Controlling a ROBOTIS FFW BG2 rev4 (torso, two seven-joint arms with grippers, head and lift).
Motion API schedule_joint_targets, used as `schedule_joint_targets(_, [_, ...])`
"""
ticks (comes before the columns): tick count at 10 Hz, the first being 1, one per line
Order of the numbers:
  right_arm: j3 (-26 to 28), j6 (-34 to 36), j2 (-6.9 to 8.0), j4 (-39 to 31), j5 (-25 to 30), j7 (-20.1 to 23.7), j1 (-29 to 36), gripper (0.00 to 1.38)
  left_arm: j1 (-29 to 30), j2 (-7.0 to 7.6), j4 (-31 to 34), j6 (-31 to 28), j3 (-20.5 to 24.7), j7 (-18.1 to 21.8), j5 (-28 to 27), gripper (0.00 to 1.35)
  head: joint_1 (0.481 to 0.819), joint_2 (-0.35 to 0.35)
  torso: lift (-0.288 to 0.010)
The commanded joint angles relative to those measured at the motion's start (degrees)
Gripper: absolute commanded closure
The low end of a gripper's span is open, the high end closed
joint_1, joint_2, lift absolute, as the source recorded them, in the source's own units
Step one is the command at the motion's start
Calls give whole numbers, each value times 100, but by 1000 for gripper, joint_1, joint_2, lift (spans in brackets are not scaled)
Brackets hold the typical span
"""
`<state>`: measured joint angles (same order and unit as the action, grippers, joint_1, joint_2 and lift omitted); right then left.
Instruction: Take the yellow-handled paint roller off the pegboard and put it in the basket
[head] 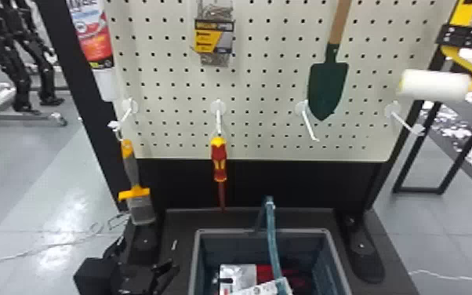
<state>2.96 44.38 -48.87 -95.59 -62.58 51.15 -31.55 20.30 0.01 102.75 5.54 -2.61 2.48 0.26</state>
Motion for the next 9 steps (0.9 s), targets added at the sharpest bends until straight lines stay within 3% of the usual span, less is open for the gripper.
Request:
schedule_joint_targets(1, [3, 0, 0, -4, 0, 0, 9, 1282, 0, -15, 0, 0, 6, -2, 0, 148, 549, 0, -100])
schedule_joint_targets(6, [38, 0, 9, -74, -27, 0, 44, 1282, 9, -15, 0, 0, 6, -2, 0, 148, 549, 0, -100])
schedule_joint_targets(9, [372, 0, -9, -408, -79, -53, 237, 1282, 44, -15, 8, 18, 32, -2, 0, 148, 549, 0, -100])
